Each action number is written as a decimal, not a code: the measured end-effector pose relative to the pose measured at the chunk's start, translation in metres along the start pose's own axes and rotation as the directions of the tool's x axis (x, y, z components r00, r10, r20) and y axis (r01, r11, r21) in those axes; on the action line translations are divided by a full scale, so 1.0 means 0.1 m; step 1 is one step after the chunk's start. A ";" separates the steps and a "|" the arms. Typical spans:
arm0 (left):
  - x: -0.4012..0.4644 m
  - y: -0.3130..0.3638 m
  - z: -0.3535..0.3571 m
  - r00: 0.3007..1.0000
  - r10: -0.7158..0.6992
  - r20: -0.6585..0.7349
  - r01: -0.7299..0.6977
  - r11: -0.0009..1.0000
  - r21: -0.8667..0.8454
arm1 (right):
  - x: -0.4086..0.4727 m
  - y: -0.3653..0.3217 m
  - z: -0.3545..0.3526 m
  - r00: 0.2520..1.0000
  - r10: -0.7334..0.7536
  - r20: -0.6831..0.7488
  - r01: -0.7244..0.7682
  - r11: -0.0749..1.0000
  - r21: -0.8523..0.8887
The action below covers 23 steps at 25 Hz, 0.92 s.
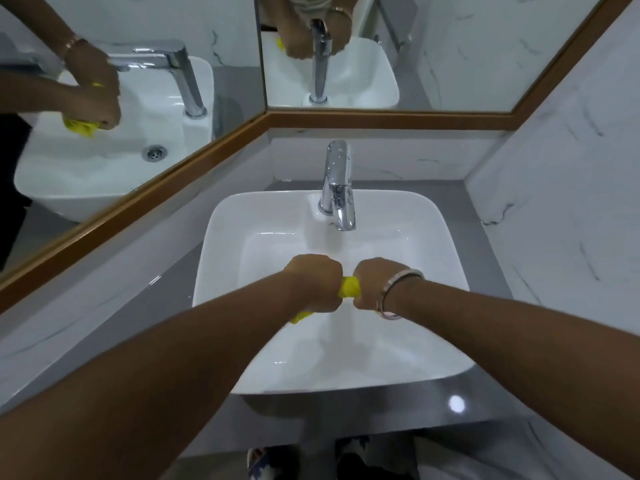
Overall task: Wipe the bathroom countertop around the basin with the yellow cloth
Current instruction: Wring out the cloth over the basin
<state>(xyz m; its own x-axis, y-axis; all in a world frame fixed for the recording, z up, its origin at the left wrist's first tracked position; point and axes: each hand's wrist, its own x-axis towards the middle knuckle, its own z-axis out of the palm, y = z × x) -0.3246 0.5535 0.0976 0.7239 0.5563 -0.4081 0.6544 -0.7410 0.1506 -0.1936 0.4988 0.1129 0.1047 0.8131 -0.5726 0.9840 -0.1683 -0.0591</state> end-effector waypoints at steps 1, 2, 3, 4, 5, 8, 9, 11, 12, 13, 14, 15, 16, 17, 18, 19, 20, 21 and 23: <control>0.07 -0.02 0.02 0.995 -0.010 0.096 0.027 0.984 -0.175 | 0.02 0.06 0.01 0.993 -0.067 -0.099 0.060 0.996 -0.067; 0.11 0.00 0.03 0.985 0.000 0.174 0.064 0.929 -0.366 | 0.04 0.16 0.02 0.975 -0.148 -0.167 0.126 0.983 -0.136; 0.12 0.05 0.02 0.974 0.020 0.225 0.105 0.843 -0.528 | 0.08 0.26 0.03 0.942 -0.237 -0.237 0.191 0.961 -0.201; 0.11 0.11 0.00 0.965 0.025 0.261 0.158 0.739 -0.655 | 0.11 0.36 0.03 0.890 -0.330 -0.315 0.255 0.932 -0.257; 0.08 0.20 -0.01 0.955 0.016 0.296 0.223 0.616 -0.755 | 0.14 0.45 0.03 0.816 -0.430 -0.385 0.311 0.890 -0.334; 0.01 0.47 0.03 0.901 0.114 0.419 0.412 0.084 -0.907 | 0.20 0.64 0.01 0.670 -0.576 -0.469 0.367 0.806 -0.465; 0.00 0.54 0.06 0.875 0.201 0.440 0.465 -0.101 -0.879 | 0.22 0.68 -0.01 0.644 -0.597 -0.478 0.393 0.794 -0.463; -0.01 0.64 0.10 0.845 0.337 0.416 0.521 -0.338 -0.784 | 0.25 0.71 -0.04 0.581 -0.639 -0.505 0.454 0.769 -0.451; -0.01 0.68 0.11 0.841 0.365 0.400 0.529 -0.396 -0.751 | 0.26 0.71 -0.03 0.554 -0.651 -0.519 0.475 0.759 -0.445; -0.02 0.70 0.10 0.840 0.380 0.387 0.531 -0.425 -0.733 | 0.25 0.70 -0.05 0.544 -0.652 -0.528 0.477 0.758 -0.445; -0.04 0.71 0.09 0.839 0.381 0.388 0.532 -0.430 -0.729 | 0.26 0.69 -0.05 0.535 -0.653 -0.535 0.480 0.757 -0.443; -0.06 0.71 0.07 0.837 0.371 0.403 0.538 -0.415 -0.734 | 0.27 0.69 -0.05 0.517 -0.657 -0.549 0.487 0.753 -0.442; -0.08 0.69 0.06 0.837 0.339 0.430 0.540 -0.381 -0.751 | 0.28 0.67 -0.04 0.513 -0.659 -0.550 0.500 0.750 -0.432; -0.09 0.66 0.06 0.844 0.287 0.453 0.530 -0.319 -0.785 | 0.29 0.66 -0.01 0.522 -0.660 -0.540 0.510 0.749 -0.423; -0.10 0.61 0.08 0.862 0.198 0.467 0.502 -0.191 -0.844 | 0.31 0.64 0.03 0.540 -0.662 -0.519 0.521 0.748 -0.412; -0.10 0.56 0.10 0.888 0.087 0.452 0.451 0.036 -0.892 | 0.31 0.61 0.06 0.576 -0.662 -0.480 0.531 0.749 -0.396; -0.09 0.48 0.13 0.914 -0.005 0.406 0.385 0.329 -0.862 | 0.27 0.57 0.12 0.623 -0.643 -0.446 0.521 0.766 -0.377; -0.08 0.39 0.13 0.934 -0.043 0.354 0.311 0.586 -0.748 | 0.24 0.55 0.20 0.662 -0.619 -0.424 0.504 0.785 -0.360; -0.12 0.24 0.08 0.953 -0.035 0.302 0.201 0.817 -0.541 | 0.12 0.48 0.26 0.786 -0.528 -0.321 0.437 0.843 -0.315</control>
<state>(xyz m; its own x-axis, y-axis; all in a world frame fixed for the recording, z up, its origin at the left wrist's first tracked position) -0.3191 0.5259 0.0991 0.6009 0.4422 -0.6659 0.7983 -0.2897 0.5280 -0.1492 0.4861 0.0820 -0.3905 0.9073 -0.1562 0.9204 0.3887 -0.0427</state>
